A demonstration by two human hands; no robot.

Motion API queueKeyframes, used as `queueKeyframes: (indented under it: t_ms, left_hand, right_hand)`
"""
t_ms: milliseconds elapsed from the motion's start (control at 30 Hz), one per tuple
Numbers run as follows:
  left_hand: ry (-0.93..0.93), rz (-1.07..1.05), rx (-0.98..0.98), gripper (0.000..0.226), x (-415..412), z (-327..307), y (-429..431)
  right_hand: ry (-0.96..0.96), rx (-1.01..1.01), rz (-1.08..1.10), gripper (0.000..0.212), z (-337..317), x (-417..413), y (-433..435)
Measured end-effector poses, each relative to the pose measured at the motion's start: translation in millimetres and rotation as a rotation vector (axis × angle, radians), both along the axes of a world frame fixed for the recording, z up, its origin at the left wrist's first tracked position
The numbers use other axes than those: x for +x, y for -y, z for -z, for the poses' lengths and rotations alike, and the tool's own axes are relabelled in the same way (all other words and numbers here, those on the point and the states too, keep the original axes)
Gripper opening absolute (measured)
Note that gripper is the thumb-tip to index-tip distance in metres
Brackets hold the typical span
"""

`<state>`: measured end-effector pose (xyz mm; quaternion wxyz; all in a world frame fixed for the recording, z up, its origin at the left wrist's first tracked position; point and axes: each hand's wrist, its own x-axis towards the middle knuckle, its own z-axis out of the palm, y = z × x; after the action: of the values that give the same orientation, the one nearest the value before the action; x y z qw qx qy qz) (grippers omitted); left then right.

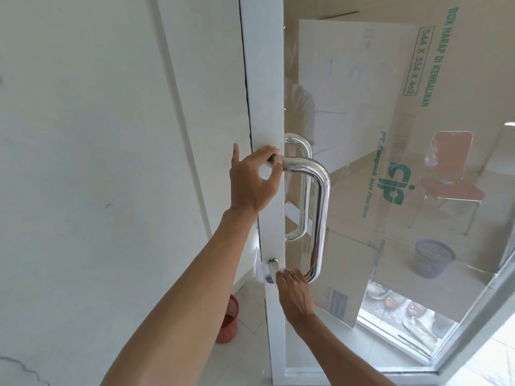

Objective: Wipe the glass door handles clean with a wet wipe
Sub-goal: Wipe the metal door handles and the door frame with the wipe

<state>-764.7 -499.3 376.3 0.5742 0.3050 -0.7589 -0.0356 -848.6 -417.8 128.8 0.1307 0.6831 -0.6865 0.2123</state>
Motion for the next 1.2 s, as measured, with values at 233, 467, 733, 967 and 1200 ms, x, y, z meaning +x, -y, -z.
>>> queueKeyframes:
  t_ms: [233,467,733,967,1200]
  left_hand:
    - [0.08,-0.041,0.011,0.021,2.8,-3.3,2.8]
    - [0.088,-0.029,0.016,0.02,3.6,-3.6,4.2]
    - [0.08,-0.034,0.039,0.023,3.0,-3.6,1.9]
    - [0.066,-0.016,0.075,0.026,0.3,-1.5,-1.9]
    - [-0.09,0.05,0.213,0.028,-7.5,-0.8,-6.4]
  right_hand:
    - [-0.137,0.332,0.067,0.036,-15.8,20.2,40.0]
    - [-0.546,0.318,-0.082,0.022,-21.3,-15.4,3.8]
    - [-0.934,-0.074,-0.261,0.026,-44.7,-92.2,-24.0]
    - [-0.661,-0.447,-0.17,0.049,-105.4,-125.2,-23.0]
    - [0.048,-0.603,-0.134,0.06,-119.5,-72.6,0.9]
